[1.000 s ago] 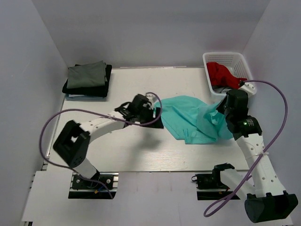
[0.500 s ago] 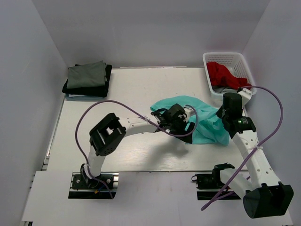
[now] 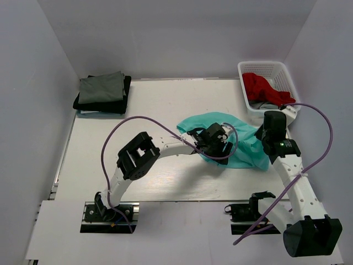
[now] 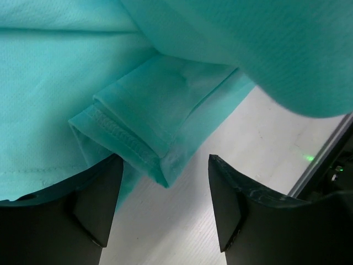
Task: Fold and stack the t-shirts
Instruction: Flatten out the tshirt
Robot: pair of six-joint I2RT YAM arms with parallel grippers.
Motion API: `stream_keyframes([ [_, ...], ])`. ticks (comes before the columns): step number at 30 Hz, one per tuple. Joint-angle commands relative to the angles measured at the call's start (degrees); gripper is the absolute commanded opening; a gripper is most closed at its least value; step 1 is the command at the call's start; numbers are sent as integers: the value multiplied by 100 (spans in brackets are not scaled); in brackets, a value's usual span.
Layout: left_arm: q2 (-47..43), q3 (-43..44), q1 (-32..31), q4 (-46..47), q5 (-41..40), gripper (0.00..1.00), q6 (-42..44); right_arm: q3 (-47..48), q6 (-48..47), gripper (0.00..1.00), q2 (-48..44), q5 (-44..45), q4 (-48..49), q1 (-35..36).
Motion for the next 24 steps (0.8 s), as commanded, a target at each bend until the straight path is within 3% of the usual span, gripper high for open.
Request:
stream_keyframes([
  [1,-156,183,-88,-320,-337,73,61,-57,-69,0,-87,-35,232,-72],
  [24,-561,341,-413,-515,-742,73,166,-171,-87,0,-140,-202,355,-266],
])
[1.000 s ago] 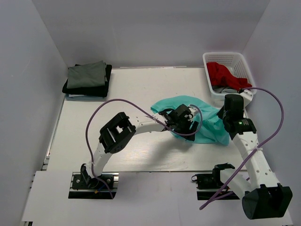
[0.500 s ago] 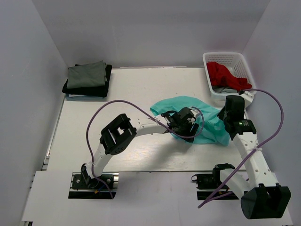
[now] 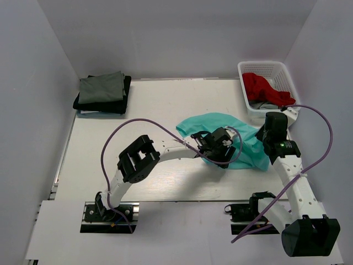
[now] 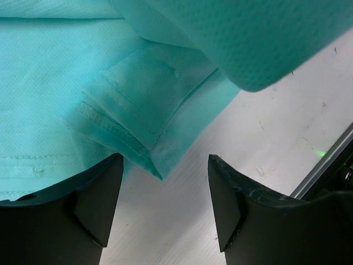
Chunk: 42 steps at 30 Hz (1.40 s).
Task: Fold and stack the t-shirts
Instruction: Flatten out the tshirt
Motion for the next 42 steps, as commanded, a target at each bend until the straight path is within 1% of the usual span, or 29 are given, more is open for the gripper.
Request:
stream_keyframes([
  [1,-385,251,-65,-45,-151,73,59,-12,-78,0,-122,-28,209,-71],
  [4,-270,472,-65,-317,-204,71,-2,-29,-95,0,-122,-46,226,-80],
  [5,-270,402,-65,-318,-205,71,-2,-29,-95,0,-122,-45,218,-89],
  [8,-559,86,-65,24,-345,68,-2,-56,-87,0,-105,-63,261,-124],
  [11,-560,15,-118,130,-398,65,-2,-56,-95,0,-105,-81,270,-115],
  [15,-183,348,-118,-125,-398,63,-2,-73,-96,0,-105,-107,279,-142],
  [17,-112,349,-118,-125,-319,60,-2,-82,-104,0,-114,-81,253,-159],
  [18,-111,349,-118,-125,-241,60,-2,-82,-96,0,-122,-98,270,-168],
  [22,-59,349,-118,77,-65,54,-2,-100,-113,0,-114,-107,296,-203],
  [25,11,349,-118,139,-11,54,-2,-100,-122,0,-113,-116,270,-212],
  [31,284,603,-118,-115,-196,54,-2,-91,-122,0,-157,-160,270,-247],
  [39,223,490,-118,-273,-495,54,-64,-100,-139,0,-158,-221,297,-265],
  [42,144,437,-118,-274,-731,54,-64,-100,-148,0,-175,-256,305,-274],
])
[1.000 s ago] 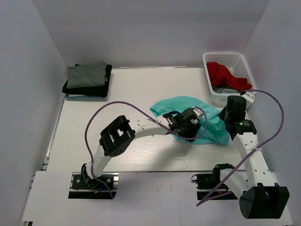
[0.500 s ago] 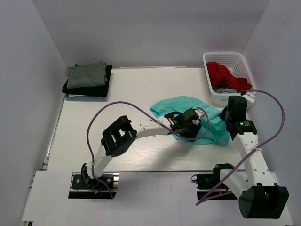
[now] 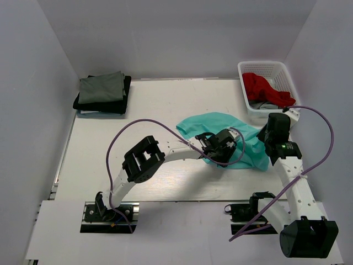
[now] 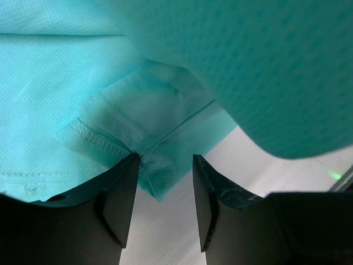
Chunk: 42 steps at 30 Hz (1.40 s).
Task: Fold and stack the t-shirts
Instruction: Flatten out the tshirt
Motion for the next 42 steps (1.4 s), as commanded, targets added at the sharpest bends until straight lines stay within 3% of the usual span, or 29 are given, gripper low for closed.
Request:
stream_keyframes([
  [1,-300,30,-29,-145,-410,54,-25,7,-63,0,-116,-42,209,-42],
  [5,-405,-48,-29,-330,-631,58,-86,7,-63,0,-160,-51,183,-51],
  [8,-572,-215,-29,-216,-684,69,-86,-10,-63,0,-178,-60,218,-42],
  [21,-520,-137,-29,-268,-938,71,-33,-45,-63,0,-55,-112,297,-42],
  [25,-265,-75,-29,-374,-825,63,-33,-63,-63,0,-99,-86,288,-51],
  [30,-142,-137,-29,-585,-1114,34,-86,-71,-46,0,-107,-60,288,-51],
  [34,-195,-242,-29,-585,-1411,16,-25,-89,-46,0,-90,-60,315,-51],
  [35,-247,-242,-29,-585,-1474,2,-25,-81,-45,0,-107,-51,306,-51],
  [42,-1053,-462,-29,-506,-1632,0,28,-72,-72,0,-107,-60,297,-51],
])
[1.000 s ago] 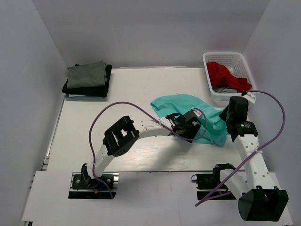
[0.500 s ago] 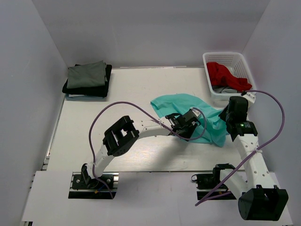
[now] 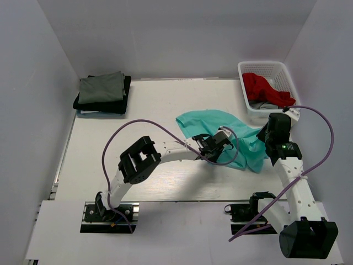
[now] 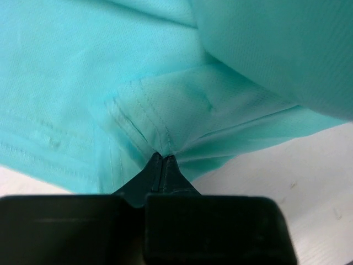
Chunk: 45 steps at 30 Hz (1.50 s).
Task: Fold and stack the t-shirts
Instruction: Flatten out the tshirt
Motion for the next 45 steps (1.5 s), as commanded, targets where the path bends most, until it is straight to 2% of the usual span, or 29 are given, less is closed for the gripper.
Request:
stream_keyframes([
  [1,-966,-249,-24,-62,-249,0,78,-52,-56,0,-72,37,216,-20],
  [10,-2969,-978,107,105,-574,0,360,150,-83,0,-222,124,120,-20],
  [13,-3647,-1278,108,158,-1161,0,360,343,-92,0,-336,212,-12,-20],
  [16,-4034,-1410,108,-69,-1978,0,255,607,-21,0,-433,405,-214,-20],
  [17,-4131,-1410,108,-175,-2581,0,185,659,-21,0,-442,519,-249,-37],
  [19,-4368,-1463,160,-525,-3138,0,61,879,-21,0,-503,546,-364,-2],
  [21,-4605,-1463,160,-833,-4269,0,-175,1167,-100,0,-591,520,-399,-20],
  [22,-4685,-1463,213,-966,-4275,0,-177,1239,-153,0,-608,520,-425,-20],
  [23,-4781,-1463,213,-1063,-4823,0,-403,1423,-197,0,-652,485,-434,-37],
  [25,-5096,-1463,283,-1265,-5213,0,-562,1792,-259,0,-653,467,-478,-11],
  [28,-5649,-1410,397,-1327,-5723,0,-459,2424,-469,0,-556,388,-662,-29],
  [30,-5941,-1410,450,-1074,-5865,0,-169,2671,-618,0,-407,301,-785,-29],
  [31,-6081,-1410,450,-855,-5865,0,93,3108,-636,0,-346,239,-812,-3],
  [34,-6478,-1577,450,558,-5936,0,1515,3795,-830,0,-213,-305,-786,-29],
  [35,-6478,-1516,450,1232,-5936,0,1894,3919,-891,0,-178,-402,-768,-3],
  [37,-6356,-1306,450,1773,-6206,0,2870,4489,-1057,0,23,-630,-777,-11],
  [38,-6294,-1140,450,2532,-6313,0,3239,4770,-1076,0,68,-719,-794,-11],
  [39,-6242,-1138,450,3062,-6383,0,4156,4869,-1076,0,181,-719,-786,-20],
  [40,-6171,-1138,450,3546,-6253,0,4583,5096,-1154,0,296,-798,-707,-3],
  [42,-6084,-1033,450,4416,-5990,0,5121,5195,-1173,0,480,-790,-645,-20],
  [43,-6013,-963,450,4525,-5928,0,5419,5239,-1251,0,551,-946,-593,-20],
  [45,-5803,-830,573,4631,-5613,0,5483,5344,-1322,0,893,-1062,-478,-11],
])
